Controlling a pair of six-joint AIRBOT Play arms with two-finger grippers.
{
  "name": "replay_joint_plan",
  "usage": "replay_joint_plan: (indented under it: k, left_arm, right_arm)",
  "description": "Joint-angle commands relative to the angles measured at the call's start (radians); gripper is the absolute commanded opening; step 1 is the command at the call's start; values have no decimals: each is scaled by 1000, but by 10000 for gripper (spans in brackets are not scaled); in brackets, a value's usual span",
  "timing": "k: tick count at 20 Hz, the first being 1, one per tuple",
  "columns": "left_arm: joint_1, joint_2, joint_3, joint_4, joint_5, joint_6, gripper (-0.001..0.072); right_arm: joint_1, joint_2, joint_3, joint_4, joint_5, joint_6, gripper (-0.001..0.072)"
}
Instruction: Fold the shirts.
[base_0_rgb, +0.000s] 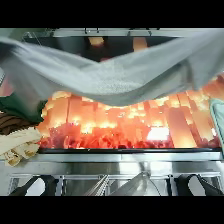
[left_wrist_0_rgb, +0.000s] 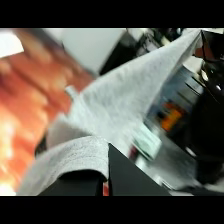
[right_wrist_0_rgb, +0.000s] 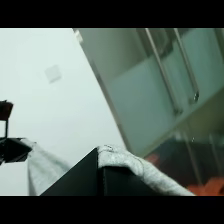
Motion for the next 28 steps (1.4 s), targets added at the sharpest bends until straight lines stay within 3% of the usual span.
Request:
replay_joint_plan:
  k: [1,3,5,9,13,14,16,17,18,20,21,24,27,28]
  left_arm:
    - [185,149,109,-127,54,19,26]
    - [286,159,81,-127,53,6,28]
    - [287,134,-30,-126,51,6,29]
    - [65,-37,-256,79,74,52,29]
    - [-168,-311,-377,212,332,164,32]
    - [-194,-381,-381,214,411,180,32]
    - [-212,-517,-364,203,511,176,49]
    - [-209,-576,-336,206,504,176,202]
    - [-197,-621,-300,223,473,176,295]
    - [-151,-692,-196,267,355,167,295]
    - [-122,-712,-138,300,301,132,295]
    - [-55,-716,-18,565,192,-8,295]
    - [-46,-706,-16,825,161,-90,295]
    - [-51,-706,-30,897,172,-107,295]
  right_arm:
    - [-35,190,41,58,-235,-109,14]
    - [-35,235,40,-102,-335,-132,14]
    - [-30,208,32,-235,-337,-102,13]
    - [175,-35,-57,-383,-334,-94,13]
    - [426,-410,-62,-452,-559,-201,13]
    - [442,-495,-34,-452,-580,-196,13]
    - [437,-694,70,-452,-531,-86,16]
    - [422,-765,119,-452,-460,-26,173]
    - [400,-817,161,-452,-373,11,390]
    - [333,-838,178,-466,-244,32,369]
    - [291,-829,177,-512,-186,62,305]
    - [193,-750,111,-757,-32,182,290]
    - [156,-588,-153,-983,-94,267,298]
    - [155,-541,-246,-1035,-155,299,371]
